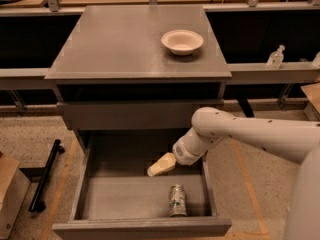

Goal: Pick 7up can from middle drawer and place on counter

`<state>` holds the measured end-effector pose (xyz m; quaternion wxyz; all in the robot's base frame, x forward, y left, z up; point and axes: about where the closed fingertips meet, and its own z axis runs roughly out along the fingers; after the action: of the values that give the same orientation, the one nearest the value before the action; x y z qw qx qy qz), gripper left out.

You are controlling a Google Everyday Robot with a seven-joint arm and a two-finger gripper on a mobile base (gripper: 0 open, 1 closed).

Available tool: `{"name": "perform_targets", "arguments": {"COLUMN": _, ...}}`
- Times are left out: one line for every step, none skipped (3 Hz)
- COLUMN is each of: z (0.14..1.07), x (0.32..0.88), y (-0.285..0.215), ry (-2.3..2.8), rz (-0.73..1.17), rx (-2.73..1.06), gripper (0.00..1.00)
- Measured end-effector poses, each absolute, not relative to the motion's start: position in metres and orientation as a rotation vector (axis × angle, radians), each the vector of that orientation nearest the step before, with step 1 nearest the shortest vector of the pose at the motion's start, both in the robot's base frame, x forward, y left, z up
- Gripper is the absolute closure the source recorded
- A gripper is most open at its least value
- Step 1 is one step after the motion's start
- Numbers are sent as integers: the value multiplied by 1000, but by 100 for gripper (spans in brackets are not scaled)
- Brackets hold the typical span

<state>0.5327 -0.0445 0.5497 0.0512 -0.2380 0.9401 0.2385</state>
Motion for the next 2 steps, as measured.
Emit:
{"name": "perform_targets", "arguments": {"z": 509, "x": 531, "y": -37, "ry": 2948, "rz": 716, "rx": -675, "gripper": 0}}
{"name": "perform_targets", "arguments": {"z": 500, "x": 531, "y": -38, "ry": 2963, "rz": 714, "rx": -660, "gripper": 0}}
